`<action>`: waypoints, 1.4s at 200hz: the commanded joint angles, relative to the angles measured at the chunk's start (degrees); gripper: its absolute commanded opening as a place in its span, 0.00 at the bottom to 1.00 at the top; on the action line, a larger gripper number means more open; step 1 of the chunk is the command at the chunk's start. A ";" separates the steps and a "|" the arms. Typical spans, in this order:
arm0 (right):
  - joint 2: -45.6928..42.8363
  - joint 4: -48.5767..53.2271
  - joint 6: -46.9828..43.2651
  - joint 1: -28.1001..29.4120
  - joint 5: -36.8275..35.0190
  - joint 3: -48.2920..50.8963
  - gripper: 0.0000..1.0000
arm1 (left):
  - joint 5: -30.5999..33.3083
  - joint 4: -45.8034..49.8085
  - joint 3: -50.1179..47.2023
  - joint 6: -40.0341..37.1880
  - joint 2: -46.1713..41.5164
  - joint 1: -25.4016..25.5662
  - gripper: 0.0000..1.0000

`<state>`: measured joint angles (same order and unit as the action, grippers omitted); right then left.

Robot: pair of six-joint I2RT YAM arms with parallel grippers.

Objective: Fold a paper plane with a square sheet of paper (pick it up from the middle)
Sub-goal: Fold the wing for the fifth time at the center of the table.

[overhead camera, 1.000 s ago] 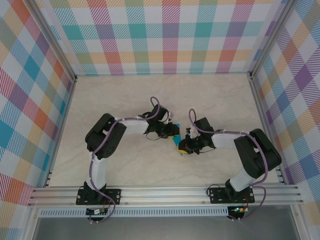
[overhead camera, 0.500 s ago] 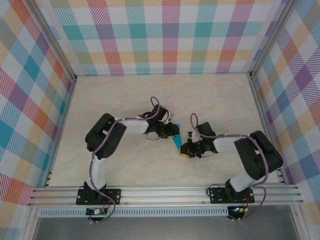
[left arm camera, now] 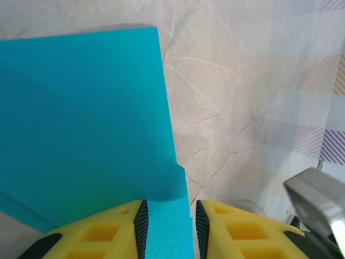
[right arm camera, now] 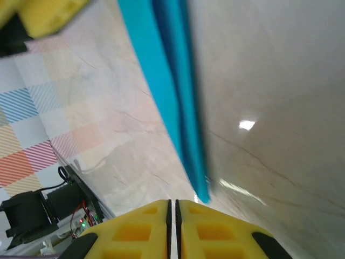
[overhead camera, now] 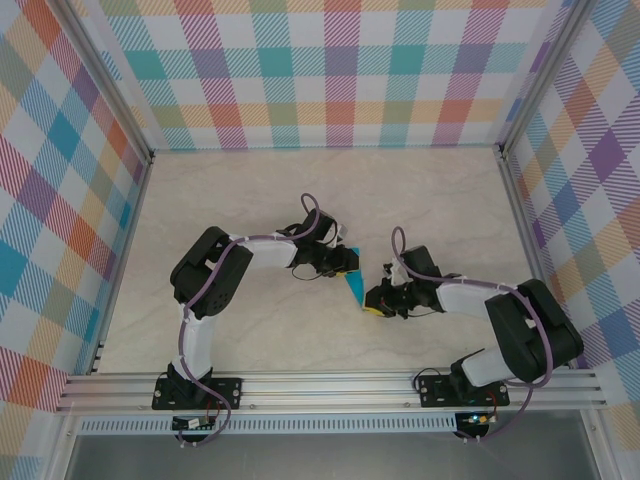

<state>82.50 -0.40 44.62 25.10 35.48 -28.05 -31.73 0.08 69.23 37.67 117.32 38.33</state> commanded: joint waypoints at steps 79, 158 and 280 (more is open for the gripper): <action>14.83 -6.82 3.43 -0.31 -1.21 -5.74 0.13 | 1.22 3.09 0.28 -1.52 2.52 -0.45 0.33; 15.82 -7.18 2.09 -0.32 -2.98 -1.20 0.11 | 0.69 3.37 1.10 -1.78 0.27 -0.45 0.35; 15.58 -6.98 3.18 -0.31 -3.74 -1.96 0.06 | 6.33 9.07 3.80 -1.31 -6.94 1.18 0.40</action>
<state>95.70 -12.86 47.42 24.47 35.24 -31.81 -28.01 7.86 72.99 36.21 114.63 38.79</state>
